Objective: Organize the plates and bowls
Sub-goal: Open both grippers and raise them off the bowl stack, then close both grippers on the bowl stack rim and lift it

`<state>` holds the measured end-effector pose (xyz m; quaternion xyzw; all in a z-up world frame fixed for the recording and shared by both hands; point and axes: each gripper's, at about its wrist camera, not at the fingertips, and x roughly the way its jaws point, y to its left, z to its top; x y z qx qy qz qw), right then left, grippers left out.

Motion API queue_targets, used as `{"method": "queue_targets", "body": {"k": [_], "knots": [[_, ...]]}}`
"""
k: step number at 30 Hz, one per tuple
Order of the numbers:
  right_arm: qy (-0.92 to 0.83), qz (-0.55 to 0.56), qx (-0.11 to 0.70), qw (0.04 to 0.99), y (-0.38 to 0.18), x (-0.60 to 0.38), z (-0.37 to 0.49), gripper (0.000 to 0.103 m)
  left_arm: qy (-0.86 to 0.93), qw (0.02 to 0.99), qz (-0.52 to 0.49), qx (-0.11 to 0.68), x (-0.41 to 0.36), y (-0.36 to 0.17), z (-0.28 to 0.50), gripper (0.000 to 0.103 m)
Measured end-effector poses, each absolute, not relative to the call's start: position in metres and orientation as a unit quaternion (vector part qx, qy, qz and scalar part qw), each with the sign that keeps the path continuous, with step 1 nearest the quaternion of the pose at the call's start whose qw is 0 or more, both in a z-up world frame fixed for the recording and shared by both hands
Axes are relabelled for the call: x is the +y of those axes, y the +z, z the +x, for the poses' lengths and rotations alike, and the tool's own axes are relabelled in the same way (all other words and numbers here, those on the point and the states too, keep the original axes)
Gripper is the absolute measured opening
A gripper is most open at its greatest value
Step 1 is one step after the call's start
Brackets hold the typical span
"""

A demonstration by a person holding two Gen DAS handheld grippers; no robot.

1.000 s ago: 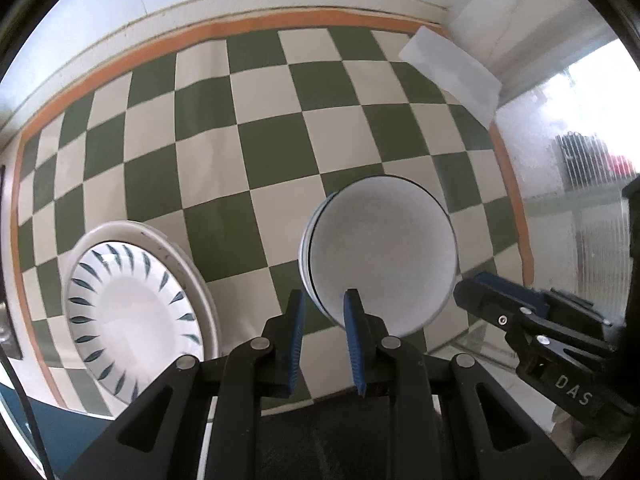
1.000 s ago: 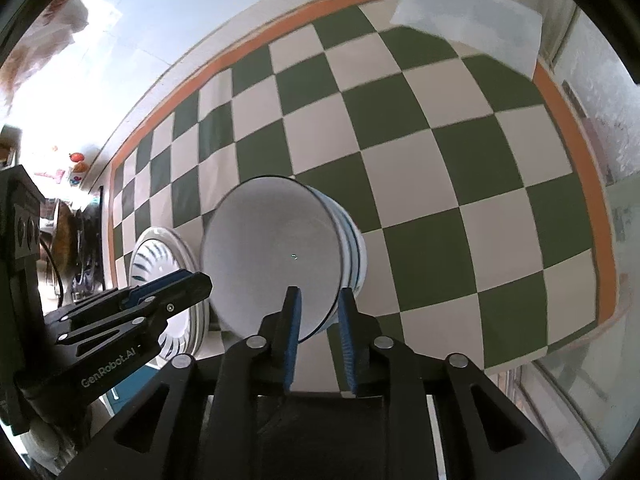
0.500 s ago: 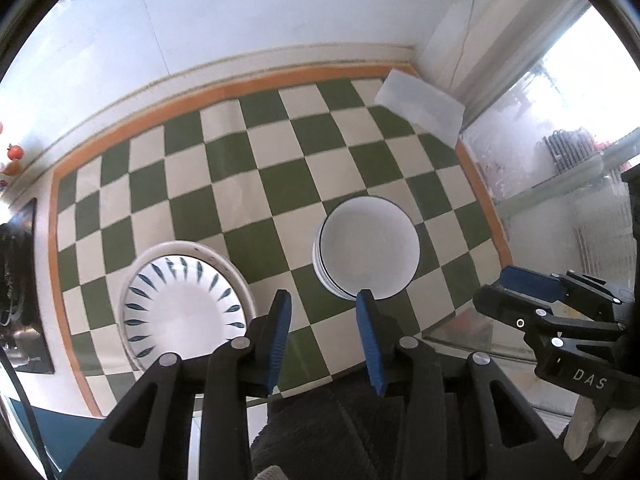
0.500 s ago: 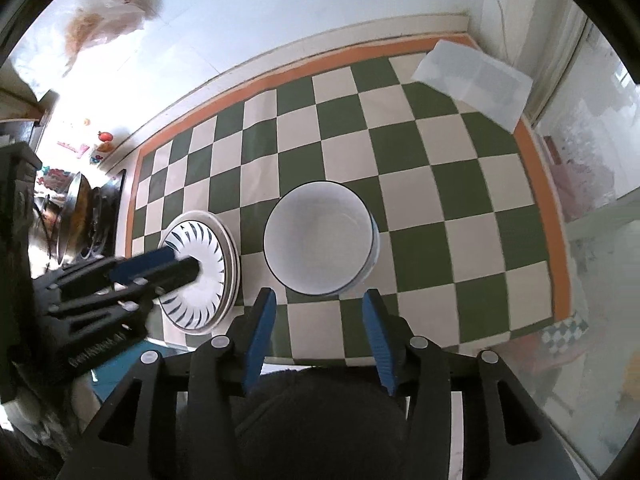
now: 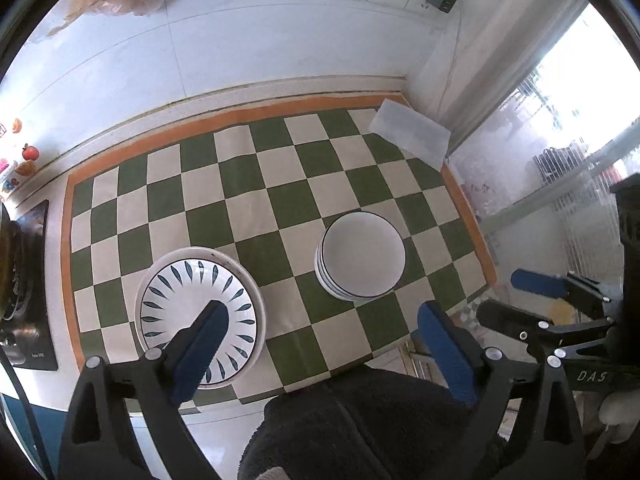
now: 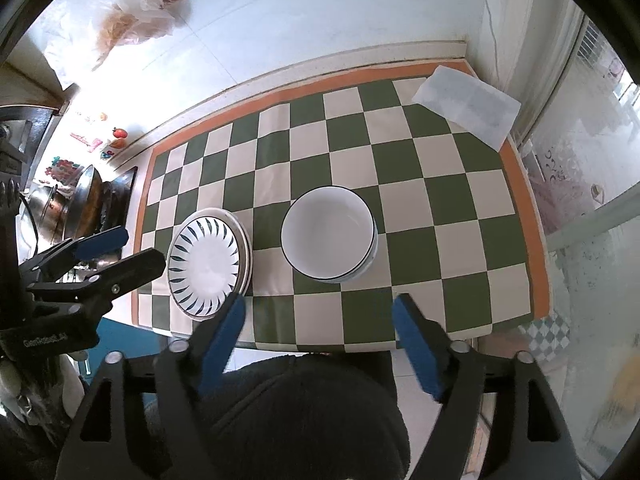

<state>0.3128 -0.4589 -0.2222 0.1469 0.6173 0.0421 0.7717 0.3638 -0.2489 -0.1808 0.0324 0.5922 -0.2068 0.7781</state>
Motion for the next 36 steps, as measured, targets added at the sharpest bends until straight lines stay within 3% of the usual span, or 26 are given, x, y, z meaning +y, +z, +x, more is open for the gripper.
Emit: {"method": "queue_targets", "body": {"k": [22,29,36], "knots": [[0.039,0.138,0.621,0.77,-0.224,-0.459,0.309,0.094,-0.203,0.779,-0.003,0.594,-0.245,-0.193,0.362,0.103],[0.046,0.169,0.618,0.766,-0.245,-0.471,0.327,0.095,-0.195,0.784,-0.01,0.589,-0.251,-0.226,0.389,0.103],[0.038,0.211,0.624,0.752,-0.308,-0.493,0.362,0.095,-0.184,0.752,-0.023,0.633,-0.263,-0.29,0.435,0.102]]}}
